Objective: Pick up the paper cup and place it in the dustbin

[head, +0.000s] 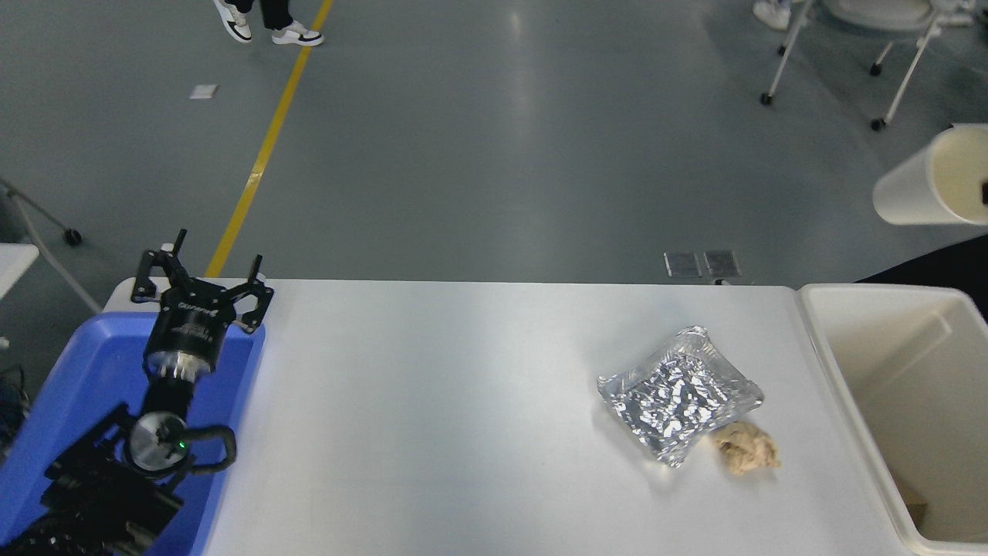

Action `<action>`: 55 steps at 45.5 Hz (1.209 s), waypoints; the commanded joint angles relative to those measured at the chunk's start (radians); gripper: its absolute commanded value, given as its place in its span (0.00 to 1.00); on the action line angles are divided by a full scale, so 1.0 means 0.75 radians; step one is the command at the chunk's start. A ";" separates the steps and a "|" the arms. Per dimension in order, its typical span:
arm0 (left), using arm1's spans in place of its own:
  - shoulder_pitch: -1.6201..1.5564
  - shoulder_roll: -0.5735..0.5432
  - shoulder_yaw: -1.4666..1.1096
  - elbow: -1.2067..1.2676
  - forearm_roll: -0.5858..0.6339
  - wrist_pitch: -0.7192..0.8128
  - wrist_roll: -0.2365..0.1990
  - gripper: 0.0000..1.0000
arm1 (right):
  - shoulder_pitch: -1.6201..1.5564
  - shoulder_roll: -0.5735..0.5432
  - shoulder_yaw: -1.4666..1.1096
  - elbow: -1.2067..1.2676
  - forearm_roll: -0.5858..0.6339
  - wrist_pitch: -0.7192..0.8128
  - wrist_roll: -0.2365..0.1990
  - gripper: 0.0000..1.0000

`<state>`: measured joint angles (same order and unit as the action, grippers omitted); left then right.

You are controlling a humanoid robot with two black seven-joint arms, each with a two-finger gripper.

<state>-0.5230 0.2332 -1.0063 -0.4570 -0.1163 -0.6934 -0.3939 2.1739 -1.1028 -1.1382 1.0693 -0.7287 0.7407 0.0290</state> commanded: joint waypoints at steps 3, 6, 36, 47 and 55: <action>0.000 0.000 0.000 0.000 0.000 0.000 0.000 1.00 | -0.871 -0.092 0.284 -0.360 0.034 -0.486 0.080 0.00; 0.000 0.000 0.000 0.000 0.000 0.000 0.000 1.00 | -1.092 -0.023 0.366 -0.425 0.218 -0.582 0.074 0.00; -0.002 0.000 0.000 0.000 0.000 0.000 0.002 1.00 | -2.046 0.609 1.162 -0.965 0.610 -0.826 -0.002 0.00; -0.002 0.000 0.000 0.000 0.000 0.000 0.000 1.00 | -2.068 0.622 1.213 -0.963 0.610 -0.824 -0.010 0.24; -0.002 0.000 0.000 0.000 0.000 0.000 0.002 1.00 | -2.056 0.624 1.215 -0.941 0.601 -0.810 -0.010 1.00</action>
<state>-0.5246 0.2332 -1.0063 -0.4573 -0.1164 -0.6934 -0.3929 0.6507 -0.6552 -0.2586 0.3616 -0.2780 0.1339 0.0255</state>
